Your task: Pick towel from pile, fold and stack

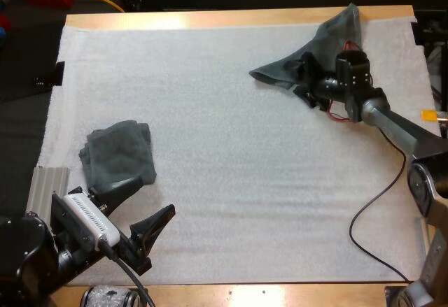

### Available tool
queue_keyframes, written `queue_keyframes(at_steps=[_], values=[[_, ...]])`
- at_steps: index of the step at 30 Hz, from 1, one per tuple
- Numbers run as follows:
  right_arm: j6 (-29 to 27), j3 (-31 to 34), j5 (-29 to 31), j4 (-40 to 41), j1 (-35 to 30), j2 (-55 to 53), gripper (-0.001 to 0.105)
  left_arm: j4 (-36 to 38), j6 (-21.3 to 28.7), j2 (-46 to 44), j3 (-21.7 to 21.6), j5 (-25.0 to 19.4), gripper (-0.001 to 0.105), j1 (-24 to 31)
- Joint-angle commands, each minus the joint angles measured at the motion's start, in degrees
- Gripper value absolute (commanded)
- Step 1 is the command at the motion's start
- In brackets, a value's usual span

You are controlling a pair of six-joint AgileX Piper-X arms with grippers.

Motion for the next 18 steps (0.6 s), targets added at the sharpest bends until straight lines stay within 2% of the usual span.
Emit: queue_keyframes(at_steps=[1,7,14,16,18], values=[[0.3,-0.5,-0.5,-0.6,0.0,0.4,0.074,-0.5,-0.3,0.3,-0.5,0.8,0.069,-0.2],[0.3,-2.4,-0.1,-2.0,0.0,2.7,0.073,-0.5,-0.3,0.3,-0.5,0.8,0.069,-0.2],[1.6,-4.7,-0.6,-1.8,0.1,4.8,0.065,-0.5,-0.3,0.3,-0.5,0.8,0.069,-0.2],[1.6,-4.7,-0.4,-1.5,0.3,4.8,0.057,-0.5,-0.3,0.3,-0.5,0.8,0.069,-0.2],[1.6,-4.7,-0.2,-1.5,0.5,4.8,0.040,-0.5,-0.3,0.3,-0.5,0.8,0.069,-0.2]])
